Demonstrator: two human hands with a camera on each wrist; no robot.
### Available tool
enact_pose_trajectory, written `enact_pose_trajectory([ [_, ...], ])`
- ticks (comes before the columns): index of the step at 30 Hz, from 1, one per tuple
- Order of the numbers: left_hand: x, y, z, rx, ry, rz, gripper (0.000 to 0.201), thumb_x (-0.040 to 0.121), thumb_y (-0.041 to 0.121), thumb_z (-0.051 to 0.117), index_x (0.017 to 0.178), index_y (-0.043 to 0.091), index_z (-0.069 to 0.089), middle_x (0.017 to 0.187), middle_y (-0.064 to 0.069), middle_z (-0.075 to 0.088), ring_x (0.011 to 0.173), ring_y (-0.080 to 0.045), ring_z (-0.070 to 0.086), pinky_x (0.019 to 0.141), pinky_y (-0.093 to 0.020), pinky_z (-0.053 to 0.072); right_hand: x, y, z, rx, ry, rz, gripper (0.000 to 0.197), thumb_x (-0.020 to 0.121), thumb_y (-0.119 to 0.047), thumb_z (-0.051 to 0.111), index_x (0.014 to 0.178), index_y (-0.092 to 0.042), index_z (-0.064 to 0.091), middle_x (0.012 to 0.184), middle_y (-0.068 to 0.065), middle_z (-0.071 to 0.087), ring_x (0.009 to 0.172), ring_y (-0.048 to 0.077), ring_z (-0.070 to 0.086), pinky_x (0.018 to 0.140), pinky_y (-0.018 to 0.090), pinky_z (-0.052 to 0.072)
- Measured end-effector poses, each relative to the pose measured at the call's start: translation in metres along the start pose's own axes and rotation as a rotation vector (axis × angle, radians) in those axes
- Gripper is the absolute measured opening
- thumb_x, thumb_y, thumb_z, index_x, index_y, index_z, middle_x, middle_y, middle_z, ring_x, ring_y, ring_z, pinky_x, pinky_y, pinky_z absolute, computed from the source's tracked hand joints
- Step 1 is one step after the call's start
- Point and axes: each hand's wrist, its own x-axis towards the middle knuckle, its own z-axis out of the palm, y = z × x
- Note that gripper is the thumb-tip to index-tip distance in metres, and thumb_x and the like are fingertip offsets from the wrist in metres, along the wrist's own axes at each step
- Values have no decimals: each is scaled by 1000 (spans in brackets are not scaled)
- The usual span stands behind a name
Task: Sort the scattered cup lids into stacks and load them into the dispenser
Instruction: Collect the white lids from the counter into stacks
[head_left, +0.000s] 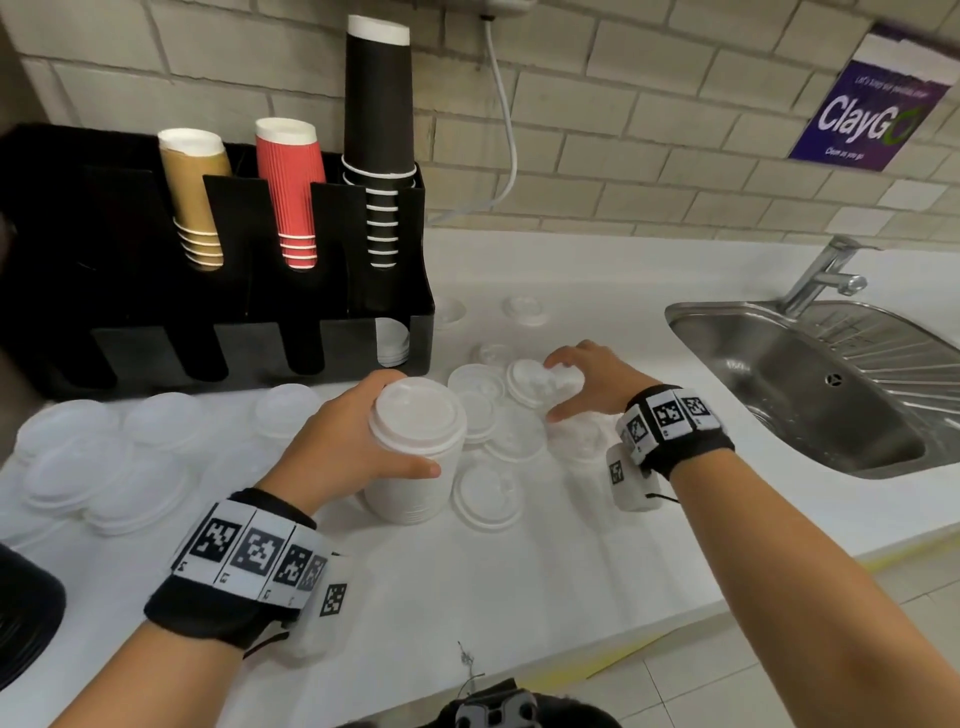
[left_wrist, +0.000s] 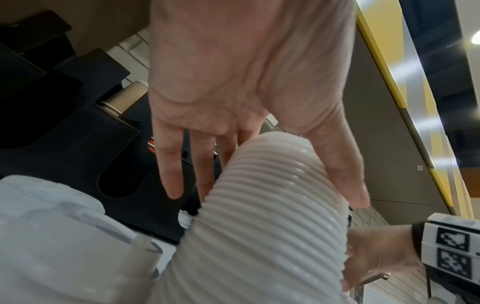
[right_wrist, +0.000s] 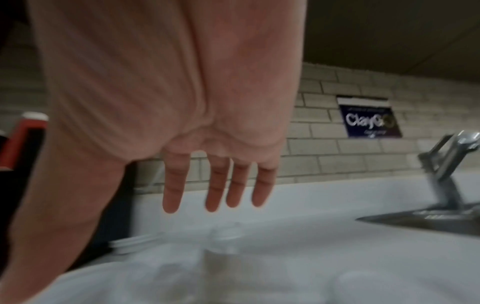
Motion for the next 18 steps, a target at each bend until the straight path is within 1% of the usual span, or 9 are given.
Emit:
enact_pose_trajectory([
  [2, 0, 0, 0, -3, 0, -3, 75, 49, 43, 92, 109, 50, 50, 111, 22, 60, 108, -7, 55, 92, -37, 49, 0, -13, 9, 38, -59, -72, 60, 68, -37, 84, 120, -24, 59, 113, -3, 53, 114, 20, 52, 88, 25, 39],
  [3, 0, 0, 0, -2, 0, -4, 74, 49, 42, 92, 109, 50, 50, 111, 22, 60, 109, -8, 55, 92, -37, 49, 0, -20, 14, 28, -104, -84, 58, 69, -38, 84, 119, -22, 60, 111, -4, 54, 112, 18, 53, 85, 22, 38],
  [4, 0, 0, 1, -1, 0, -3, 74, 50, 41, 93, 108, 50, 49, 111, 22, 60, 109, -8, 55, 92, -38, 49, 0, -26, 19, 3, -136, -92, 60, 69, -39, 84, 121, -21, 60, 113, -4, 55, 112, 16, 53, 84, 22, 37],
  [7, 0, 0, 0, -3, -2, 3, 75, 50, 40, 93, 110, 49, 49, 113, 22, 59, 110, -9, 55, 94, -38, 48, 1, -37, 31, -82, -151, -113, 71, 69, -39, 84, 130, -19, 53, 125, 3, 53, 116, 20, 50, 92, 26, 39],
  [9, 0, 1, -1, -10, -26, 13, 79, 47, 46, 92, 112, 50, 48, 115, 21, 59, 111, -8, 54, 94, -35, 48, 2, -41, 34, -98, -155, -110, 71, 69, -39, 83, 129, -17, 51, 126, 6, 52, 116, 22, 49, 95, 30, 41],
  [12, -1, 4, -6, -36, -64, 42, 82, 38, 65, 84, 111, 55, 47, 116, 26, 57, 110, 5, 52, 89, -22, 44, 0, -44, 37, -89, -159, -110, 63, 71, -35, 82, 122, -15, 52, 122, 8, 55, 111, 23, 52, 93, 33, 44],
  [13, -2, 4, -7, -36, -68, 52, 82, 38, 67, 83, 111, 56, 46, 117, 27, 55, 109, 8, 50, 88, -19, 42, -1, -45, 37, -88, -160, -110, 61, 71, -33, 82, 120, -15, 51, 121, 9, 56, 110, 24, 53, 92, 34, 45],
  [15, -1, 5, -8, -35, -66, 58, 80, 44, 63, 86, 113, 57, 45, 121, 26, 51, 110, 7, 48, 91, -22, 41, -2, -45, 39, -94, -161, -108, 58, 72, -29, 81, 119, -15, 50, 120, 9, 55, 108, 24, 52, 90, 35, 46],
  [18, 0, 3, -7, -44, -34, 55, 68, 57, 44, 87, 108, 59, 44, 119, 28, 47, 106, 5, 46, 90, -25, 39, -3, -43, 38, -83, -139, -92, 57, 72, -26, 79, 117, -17, 46, 120, 8, 50, 103, 26, 54, 82, 34, 47],
])
